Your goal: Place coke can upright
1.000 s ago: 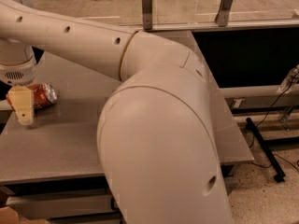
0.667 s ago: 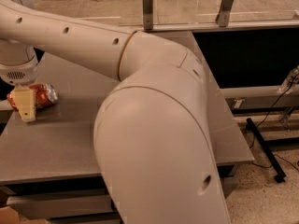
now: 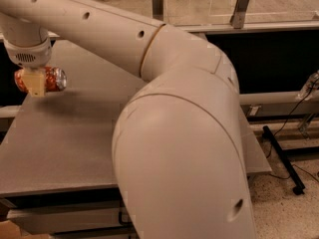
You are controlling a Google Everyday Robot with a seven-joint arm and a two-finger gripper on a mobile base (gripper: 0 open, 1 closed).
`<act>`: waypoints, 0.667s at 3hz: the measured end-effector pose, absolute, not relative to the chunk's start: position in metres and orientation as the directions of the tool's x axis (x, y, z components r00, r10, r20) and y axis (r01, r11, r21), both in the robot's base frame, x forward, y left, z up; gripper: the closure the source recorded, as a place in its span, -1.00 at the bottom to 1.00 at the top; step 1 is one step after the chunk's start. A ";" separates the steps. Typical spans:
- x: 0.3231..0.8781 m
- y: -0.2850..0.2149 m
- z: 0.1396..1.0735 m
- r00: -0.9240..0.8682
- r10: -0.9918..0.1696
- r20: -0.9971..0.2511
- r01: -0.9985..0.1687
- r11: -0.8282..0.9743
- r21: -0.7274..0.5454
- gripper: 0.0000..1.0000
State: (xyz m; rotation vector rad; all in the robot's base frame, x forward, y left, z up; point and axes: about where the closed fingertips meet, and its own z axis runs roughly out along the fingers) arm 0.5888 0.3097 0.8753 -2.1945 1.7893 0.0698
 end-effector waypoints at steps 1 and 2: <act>0.612 0.288 0.917 0.163 -0.922 -0.352 -0.965 -0.074 -0.253 1.00; 0.625 0.264 0.933 0.117 -0.850 -0.513 -0.970 0.012 -0.243 1.00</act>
Offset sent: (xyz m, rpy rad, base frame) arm 0.0859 -0.1011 0.1062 0.7209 -0.0446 -0.2388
